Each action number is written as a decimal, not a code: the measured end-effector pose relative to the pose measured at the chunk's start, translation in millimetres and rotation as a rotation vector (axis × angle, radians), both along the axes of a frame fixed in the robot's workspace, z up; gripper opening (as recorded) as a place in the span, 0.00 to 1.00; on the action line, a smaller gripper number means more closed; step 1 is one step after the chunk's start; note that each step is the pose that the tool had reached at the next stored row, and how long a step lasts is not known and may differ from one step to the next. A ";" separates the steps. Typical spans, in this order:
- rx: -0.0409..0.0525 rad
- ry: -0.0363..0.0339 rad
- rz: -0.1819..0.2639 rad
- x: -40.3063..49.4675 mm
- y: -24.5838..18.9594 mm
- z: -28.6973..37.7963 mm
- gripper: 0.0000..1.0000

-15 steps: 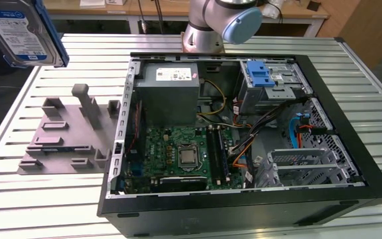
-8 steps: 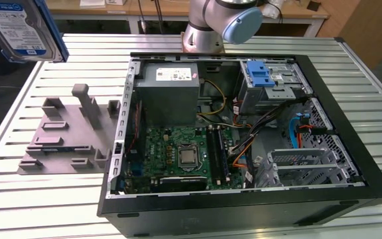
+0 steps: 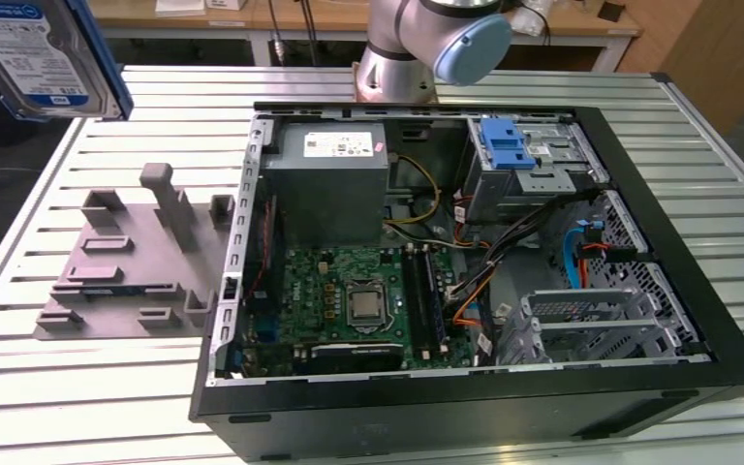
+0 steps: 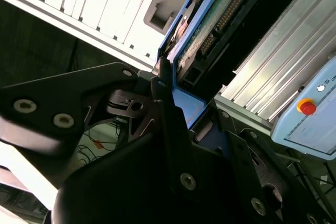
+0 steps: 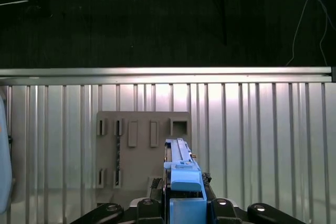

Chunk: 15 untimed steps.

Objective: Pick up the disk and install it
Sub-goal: 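Pick up the disk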

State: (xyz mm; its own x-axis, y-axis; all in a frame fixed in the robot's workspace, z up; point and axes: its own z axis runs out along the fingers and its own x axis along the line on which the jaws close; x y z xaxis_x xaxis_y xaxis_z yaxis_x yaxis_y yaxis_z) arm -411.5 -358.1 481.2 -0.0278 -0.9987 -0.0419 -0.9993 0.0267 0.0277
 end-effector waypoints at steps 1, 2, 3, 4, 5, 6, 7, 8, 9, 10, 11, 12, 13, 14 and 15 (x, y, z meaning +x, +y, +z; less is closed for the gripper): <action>0.0000 0.0000 0.000 0.3 -0.9 0.0 0.36; 0.0000 0.0001 0.000 0.8 -2.1 0.0 0.36; 0.0000 0.0000 0.000 1.3 -3.4 0.0 0.36; 0.0000 0.0000 0.000 1.9 -4.7 0.0 0.36; 0.0000 0.0000 0.000 2.5 -5.9 0.0 0.36; 0.0000 -0.0001 0.000 3.4 -6.9 0.0 0.36; 0.0000 -0.0001 0.000 4.9 -7.4 0.0 0.36; 0.0000 -0.0001 0.000 7.0 -7.6 0.0 0.36; 0.0000 0.0000 0.000 8.9 -7.7 0.0 0.36; 0.0000 -0.0001 0.000 10.7 -7.8 0.0 0.36; 0.0000 -0.0001 0.000 12.5 -7.8 0.0 0.36; 0.0000 0.0000 0.000 14.3 -7.9 0.0 0.36; 0.0000 -0.0001 0.000 15.9 -7.9 0.0 0.36; 0.0000 0.0000 0.000 17.5 -7.9 0.0 0.36; 0.0000 0.0000 0.000 19.3 -7.9 0.0 0.36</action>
State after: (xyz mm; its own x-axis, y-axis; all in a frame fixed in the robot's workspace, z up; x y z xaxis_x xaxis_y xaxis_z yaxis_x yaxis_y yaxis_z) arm -392.2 -366.0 481.3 -0.0279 -0.9987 -0.0419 -0.9993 0.0267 0.0277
